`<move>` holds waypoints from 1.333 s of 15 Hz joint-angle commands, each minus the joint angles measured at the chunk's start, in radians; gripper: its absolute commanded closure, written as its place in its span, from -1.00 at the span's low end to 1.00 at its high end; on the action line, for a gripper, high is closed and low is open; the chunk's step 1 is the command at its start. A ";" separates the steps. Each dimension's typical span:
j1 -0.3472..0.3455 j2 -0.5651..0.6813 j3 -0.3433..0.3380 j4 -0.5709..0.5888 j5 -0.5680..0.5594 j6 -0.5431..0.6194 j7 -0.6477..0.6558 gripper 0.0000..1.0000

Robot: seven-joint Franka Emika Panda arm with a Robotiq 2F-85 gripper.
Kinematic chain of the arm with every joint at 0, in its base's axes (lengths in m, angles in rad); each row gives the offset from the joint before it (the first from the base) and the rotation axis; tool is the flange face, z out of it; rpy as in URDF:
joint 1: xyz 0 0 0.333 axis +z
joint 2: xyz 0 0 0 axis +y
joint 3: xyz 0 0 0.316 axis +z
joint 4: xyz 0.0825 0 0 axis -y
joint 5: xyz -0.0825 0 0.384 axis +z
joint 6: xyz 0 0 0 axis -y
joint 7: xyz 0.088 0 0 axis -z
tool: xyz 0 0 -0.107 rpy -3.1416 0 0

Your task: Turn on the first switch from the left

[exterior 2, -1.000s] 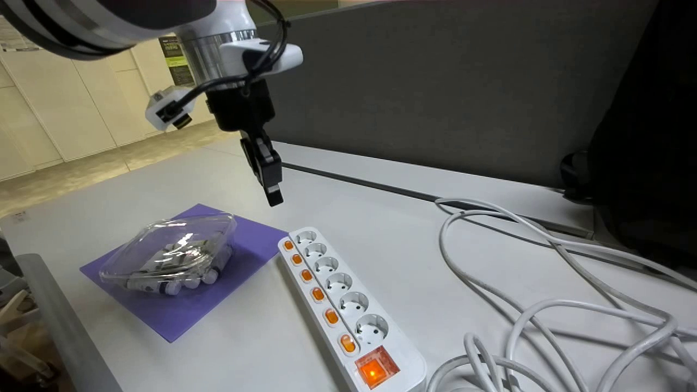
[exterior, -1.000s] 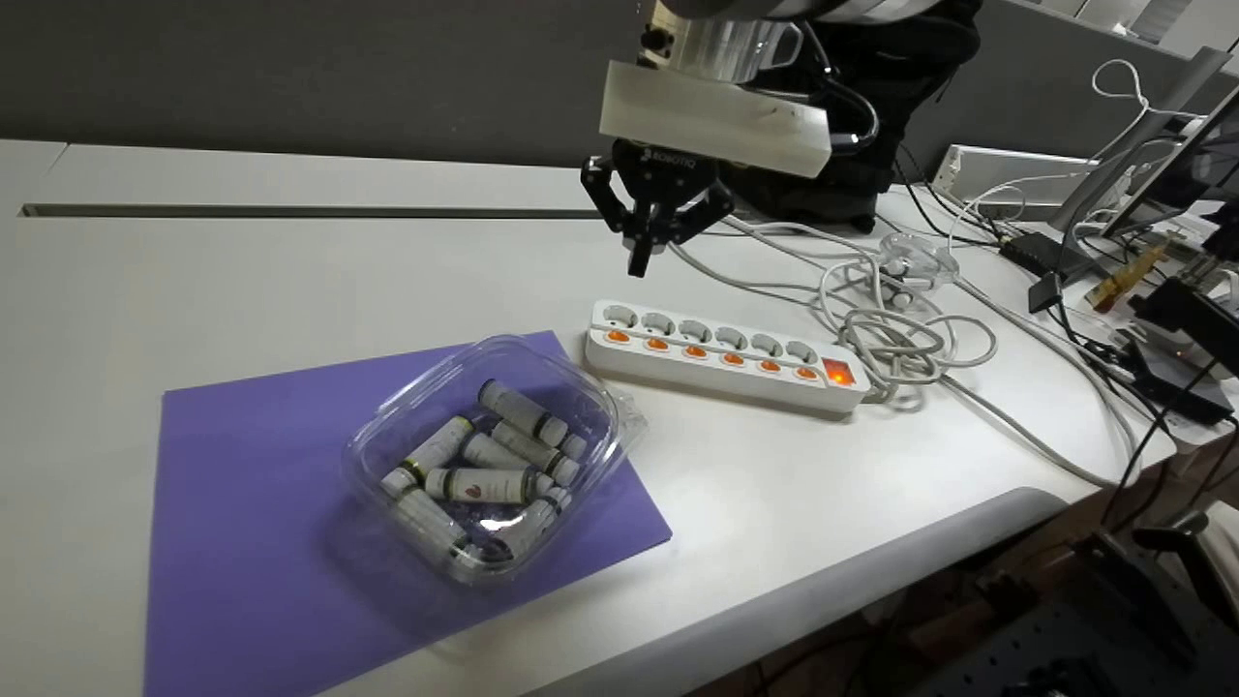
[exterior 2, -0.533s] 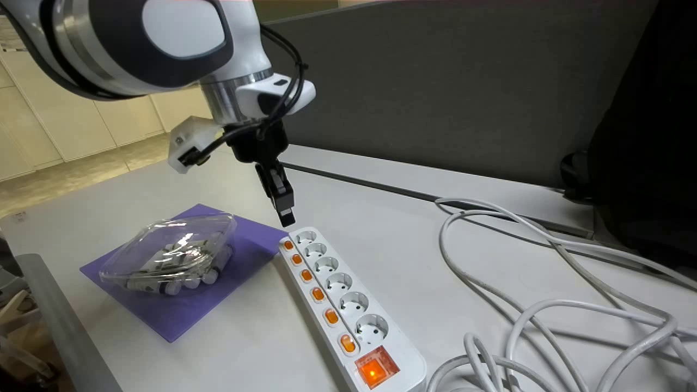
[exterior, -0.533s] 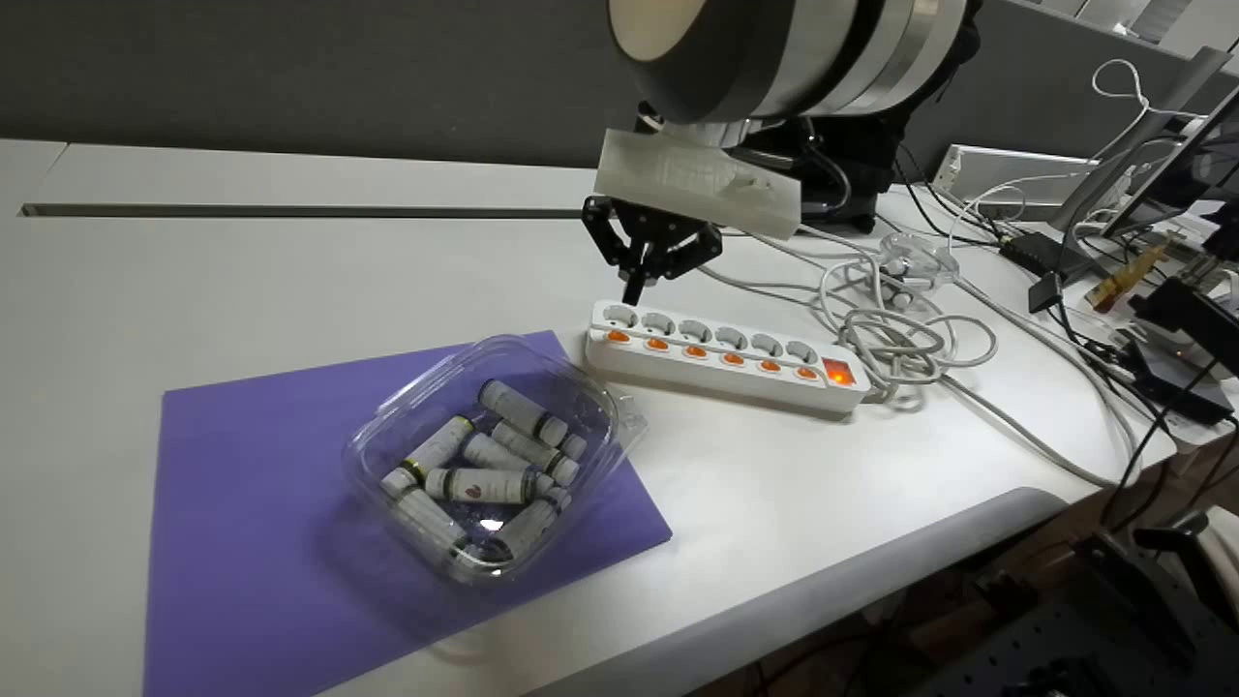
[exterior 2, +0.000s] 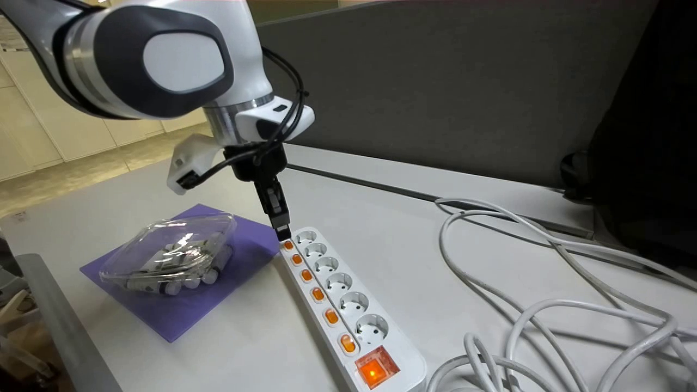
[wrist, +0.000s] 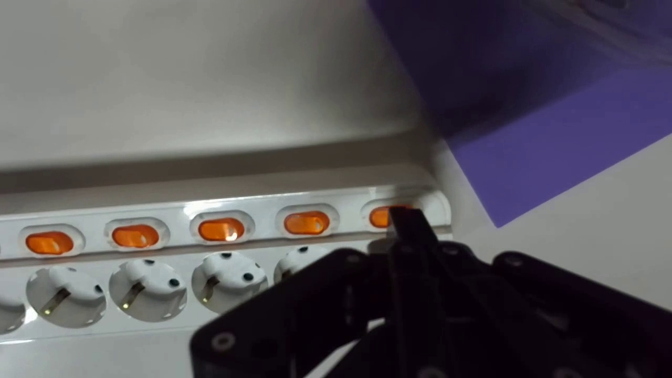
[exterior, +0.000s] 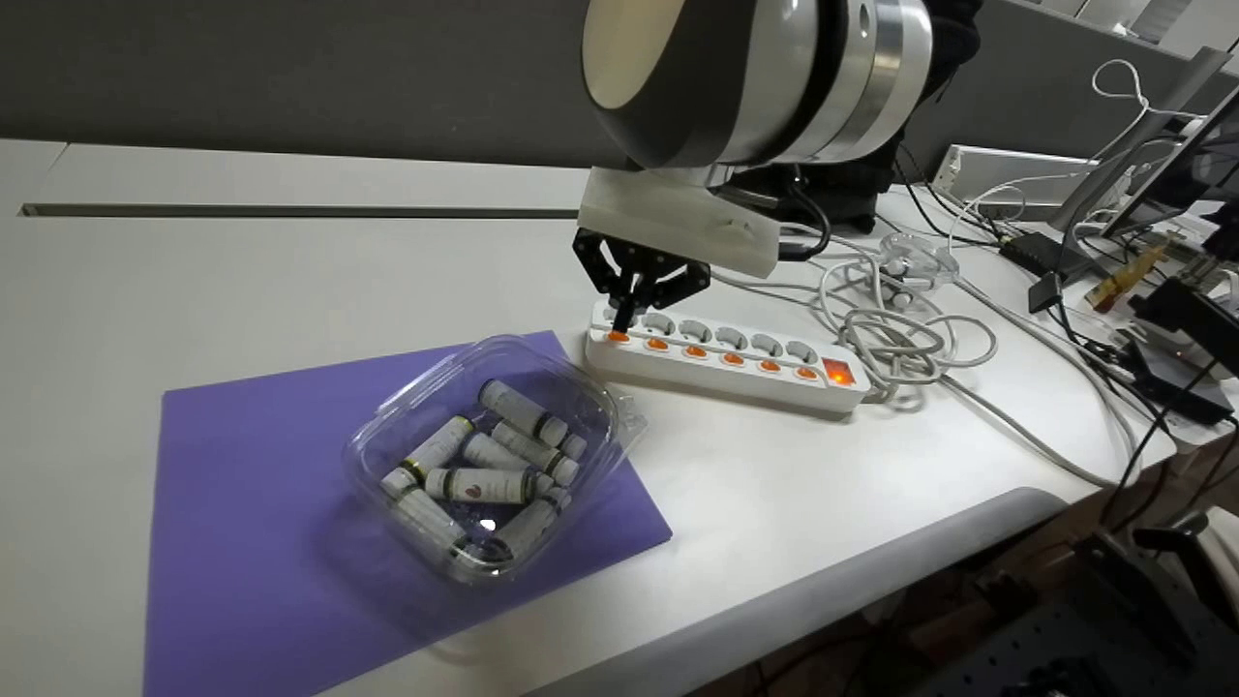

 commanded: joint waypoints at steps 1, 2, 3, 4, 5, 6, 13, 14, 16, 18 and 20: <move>0.016 0.016 -0.016 0.007 0.036 0.010 -0.014 1.00; 0.016 0.020 -0.016 0.009 0.041 0.009 -0.015 1.00; 0.014 0.024 -0.014 0.010 0.049 0.008 -0.018 1.00; 0.014 0.029 -0.014 0.011 0.055 0.007 -0.021 1.00; 0.015 0.033 -0.015 0.012 0.059 0.006 -0.023 1.00; 0.013 0.039 -0.013 0.015 0.065 0.006 -0.030 1.00; 0.024 0.065 -0.029 0.037 0.060 -0.013 -0.053 1.00; 0.021 0.062 -0.024 0.038 0.062 -0.011 -0.061 1.00; 0.019 0.052 -0.019 0.035 0.062 -0.006 -0.079 1.00; 0.017 0.048 -0.015 0.034 0.062 -0.004 -0.095 1.00; 0.015 0.045 -0.011 0.034 0.062 -0.004 -0.112 1.00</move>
